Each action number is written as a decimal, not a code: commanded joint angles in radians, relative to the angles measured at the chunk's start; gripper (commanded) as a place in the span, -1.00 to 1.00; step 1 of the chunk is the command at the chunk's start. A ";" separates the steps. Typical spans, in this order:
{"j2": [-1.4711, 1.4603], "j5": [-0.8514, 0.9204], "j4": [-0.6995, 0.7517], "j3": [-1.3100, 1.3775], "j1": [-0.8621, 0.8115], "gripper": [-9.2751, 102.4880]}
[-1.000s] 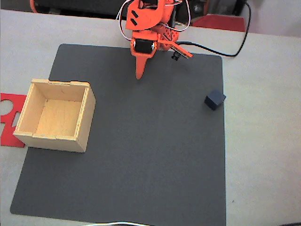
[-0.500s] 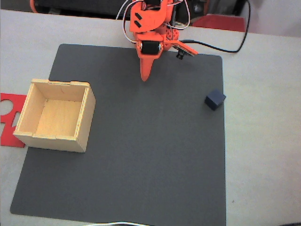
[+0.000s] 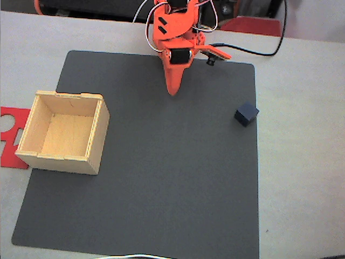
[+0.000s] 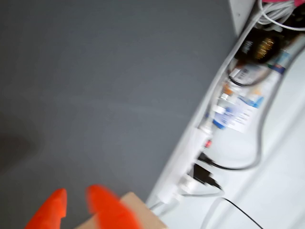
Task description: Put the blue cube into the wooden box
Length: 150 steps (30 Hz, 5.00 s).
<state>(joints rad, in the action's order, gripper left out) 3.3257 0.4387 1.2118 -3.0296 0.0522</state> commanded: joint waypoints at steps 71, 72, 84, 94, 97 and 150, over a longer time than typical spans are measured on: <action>-1.623 -0.107 -0.115 1.048 0.552 -0.83; -1.605 -0.095 -0.091 1.080 0.511 -0.83; -1.381 0.149 0.012 1.437 -0.091 -0.83; -1.292 0.172 -0.160 1.427 -0.419 -0.83; -1.324 0.153 -0.166 1.424 -0.456 -0.83; -1.934 -0.117 -0.275 1.557 -0.637 -0.52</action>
<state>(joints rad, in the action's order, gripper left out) 1.3837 0.3283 0.9373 -1.5202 -0.5906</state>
